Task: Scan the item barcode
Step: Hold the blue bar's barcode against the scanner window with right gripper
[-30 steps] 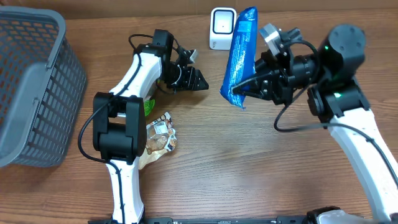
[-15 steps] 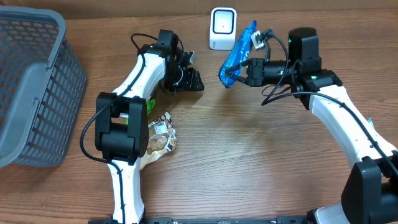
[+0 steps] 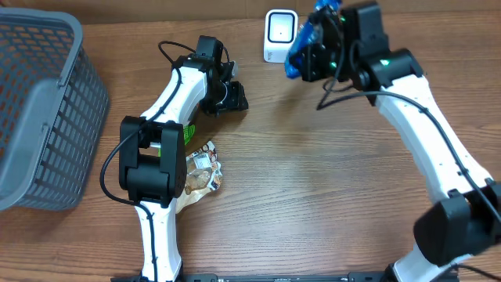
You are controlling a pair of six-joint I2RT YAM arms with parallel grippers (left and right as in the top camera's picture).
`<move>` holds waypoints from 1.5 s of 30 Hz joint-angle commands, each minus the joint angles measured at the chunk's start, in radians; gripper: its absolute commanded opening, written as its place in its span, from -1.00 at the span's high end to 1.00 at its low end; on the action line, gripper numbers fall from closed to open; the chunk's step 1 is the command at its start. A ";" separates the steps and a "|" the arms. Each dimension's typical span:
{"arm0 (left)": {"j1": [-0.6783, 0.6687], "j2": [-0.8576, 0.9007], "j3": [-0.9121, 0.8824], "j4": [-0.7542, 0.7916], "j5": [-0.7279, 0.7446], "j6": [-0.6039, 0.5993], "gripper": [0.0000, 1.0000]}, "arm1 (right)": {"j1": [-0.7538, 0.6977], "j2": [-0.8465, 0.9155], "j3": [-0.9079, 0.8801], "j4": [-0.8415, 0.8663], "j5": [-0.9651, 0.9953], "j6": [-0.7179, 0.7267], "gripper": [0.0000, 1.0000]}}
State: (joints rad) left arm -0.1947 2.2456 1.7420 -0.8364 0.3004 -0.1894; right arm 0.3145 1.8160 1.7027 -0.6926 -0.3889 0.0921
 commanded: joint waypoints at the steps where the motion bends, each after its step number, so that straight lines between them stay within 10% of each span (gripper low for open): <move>1: 0.003 0.008 0.005 0.004 -0.051 -0.033 0.02 | 0.029 0.086 0.064 0.002 0.156 -0.115 0.93; 10: 0.003 0.008 -0.002 0.004 -0.068 -0.062 0.04 | 0.165 0.258 0.068 0.020 0.687 -0.343 0.93; 23: 0.003 0.008 -0.002 0.004 -0.068 -0.062 0.07 | 0.182 0.266 0.068 0.158 0.691 -0.597 0.92; 45: 0.003 0.008 -0.002 0.004 -0.072 -0.063 0.09 | -0.017 0.279 0.066 0.151 0.384 -0.341 0.93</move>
State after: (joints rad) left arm -0.1947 2.2456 1.7416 -0.8368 0.2413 -0.2375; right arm 0.2848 2.1162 1.7466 -0.5468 0.0608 -0.2844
